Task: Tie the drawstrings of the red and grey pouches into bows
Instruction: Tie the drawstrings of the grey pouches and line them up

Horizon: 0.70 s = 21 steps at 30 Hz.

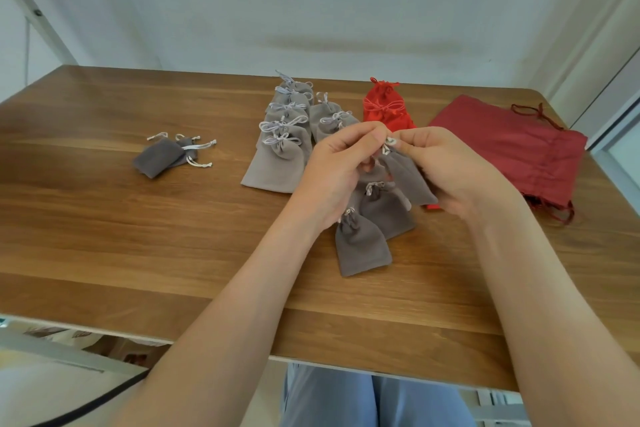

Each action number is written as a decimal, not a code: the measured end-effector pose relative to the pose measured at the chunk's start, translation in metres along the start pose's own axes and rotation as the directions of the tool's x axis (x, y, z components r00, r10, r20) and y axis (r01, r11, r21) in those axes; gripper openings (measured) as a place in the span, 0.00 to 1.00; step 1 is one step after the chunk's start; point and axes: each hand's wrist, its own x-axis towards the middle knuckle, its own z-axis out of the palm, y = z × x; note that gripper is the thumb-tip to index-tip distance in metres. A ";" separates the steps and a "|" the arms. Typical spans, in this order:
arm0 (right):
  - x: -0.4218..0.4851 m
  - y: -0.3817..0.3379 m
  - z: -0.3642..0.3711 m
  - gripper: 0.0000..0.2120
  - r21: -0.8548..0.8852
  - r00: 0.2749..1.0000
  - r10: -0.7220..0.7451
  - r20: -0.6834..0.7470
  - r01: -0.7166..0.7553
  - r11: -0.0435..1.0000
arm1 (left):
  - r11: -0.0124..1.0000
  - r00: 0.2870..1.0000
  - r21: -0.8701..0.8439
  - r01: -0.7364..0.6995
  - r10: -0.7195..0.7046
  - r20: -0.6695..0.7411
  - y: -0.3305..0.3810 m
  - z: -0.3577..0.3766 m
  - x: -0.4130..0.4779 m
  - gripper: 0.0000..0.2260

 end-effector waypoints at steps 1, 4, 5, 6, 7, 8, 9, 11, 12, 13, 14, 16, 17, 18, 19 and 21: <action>0.000 0.000 0.000 0.11 -0.018 1.000 0.004 -0.010 -0.004 1.000 | 0.998 1.000 0.056 0.005 -0.005 0.010 0.001 -0.001 0.000 0.06; 0.000 0.002 -0.003 0.10 -0.187 0.998 0.008 -0.065 -0.020 0.982 | 0.973 0.997 0.229 0.010 -0.026 0.067 0.006 -0.007 -0.002 0.05; 0.000 0.003 -0.003 0.10 -0.284 0.996 0.001 -0.088 -0.026 0.958 | 0.961 0.996 0.278 0.012 -0.036 0.080 0.007 -0.010 -0.002 0.04; 0.001 0.004 -0.004 0.10 -0.380 0.994 -0.009 -0.111 -0.034 0.924 | 0.945 0.996 0.326 0.014 -0.042 0.080 0.008 -0.013 -0.001 0.03; 0.001 0.005 -0.004 0.10 -0.455 0.991 -0.021 -0.131 -0.042 0.889 | 0.927 0.997 0.374 0.012 -0.042 0.071 0.009 -0.015 -0.001 0.04; 0.002 0.006 -0.003 0.10 -0.501 0.989 -0.032 -0.146 -0.046 0.864 | 0.908 0.998 0.419 0.008 -0.034 0.055 0.009 -0.017 0.000 0.04; 0.003 0.007 -0.003 0.10 -0.526 0.987 -0.039 -0.155 -0.049 0.849 | 0.889 0.999 0.458 0.003 -0.025 0.043 0.009 -0.018 0.000 0.05; 0.005 0.008 -0.003 0.09 -0.577 0.985 -0.049 -0.164 -0.055 0.815 | 0.859 0.999 0.512 -0.006 -0.012 0.030 0.009 -0.017 0.000 0.06; 0.006 0.009 -0.004 0.09 -0.600 0.985 -0.055 -0.165 -0.056 0.798 | 0.851 1.000 0.526 -0.004 -0.012 0.026 0.009 -0.017 0.000 0.06; 0.007 0.009 -0.004 0.09 -0.615 0.984 -0.064 -0.169 -0.054 0.787 | 0.848 1.000 0.531 0.000 -0.016 0.025 0.009 -0.016 0.000 0.07; 0.007 0.010 -0.004 0.08 -0.627 0.982 -0.076 -0.173 -0.051 0.778 | 0.847 0.999 0.532 0.004 -0.021 0.026 0.009 -0.016 0.001 0.07; 0.008 0.011 -0.003 0.08 -0.647 0.978 -0.102 -0.184 -0.043 0.761 | 0.845 0.999 0.535 0.010 -0.027 0.024 0.008 -0.016 0.002 0.07; 0.008 0.012 -0.003 0.08 -0.655 0.976 -0.110 -0.190 -0.043 0.754 | 0.845 0.999 0.535 0.013 -0.029 0.021 0.007 -0.016 0.003 0.08; 0.008 0.012 -0.002 0.08 -0.664 0.973 -0.121 -0.198 -0.043 0.747 | 0.844 0.999 0.536 0.017 -0.030 0.015 0.005 -0.016 0.003 0.09; 0.008 0.012 -0.001 0.08 -0.672 0.969 -0.138 -0.205 -0.037 0.739 | 0.845 0.999 0.535 0.023 -0.032 0.008 0.004 -0.015 0.004 0.10; 0.008 0.013 0.002 0.08 -0.686 0.961 -0.180 -0.208 -0.012 0.727 | 0.851 0.999 0.524 0.037 -0.041 -0.005 0.003 -0.014 0.004 0.12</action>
